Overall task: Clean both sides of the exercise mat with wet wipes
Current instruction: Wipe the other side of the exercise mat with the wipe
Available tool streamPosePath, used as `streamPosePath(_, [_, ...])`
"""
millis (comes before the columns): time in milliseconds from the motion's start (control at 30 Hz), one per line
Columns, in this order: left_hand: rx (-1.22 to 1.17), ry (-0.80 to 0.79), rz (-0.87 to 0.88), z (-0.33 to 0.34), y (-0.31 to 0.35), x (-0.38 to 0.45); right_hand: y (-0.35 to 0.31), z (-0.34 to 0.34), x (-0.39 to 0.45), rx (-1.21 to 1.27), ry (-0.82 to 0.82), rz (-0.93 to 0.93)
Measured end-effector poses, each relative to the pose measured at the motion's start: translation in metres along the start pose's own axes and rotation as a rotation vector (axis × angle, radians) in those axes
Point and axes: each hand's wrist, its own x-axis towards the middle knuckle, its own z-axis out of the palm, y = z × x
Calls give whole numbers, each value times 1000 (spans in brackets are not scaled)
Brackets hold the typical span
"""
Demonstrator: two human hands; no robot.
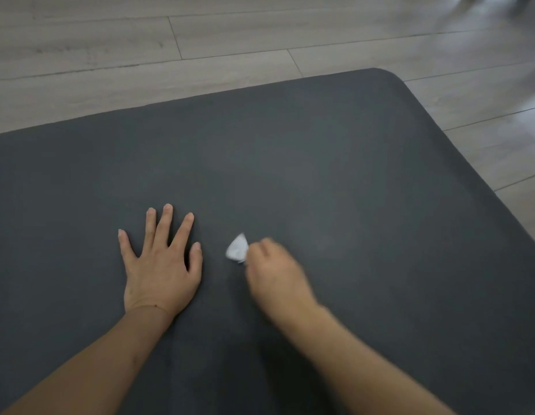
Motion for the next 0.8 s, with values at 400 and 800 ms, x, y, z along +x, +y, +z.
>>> streamPosePath(400, [-25,5,-10,-2,0,-1,-58,19,-21,20,28,40])
streamPosePath(800, [-19,7,-13,-3,1,-1,10,1,-11,15,207,398])
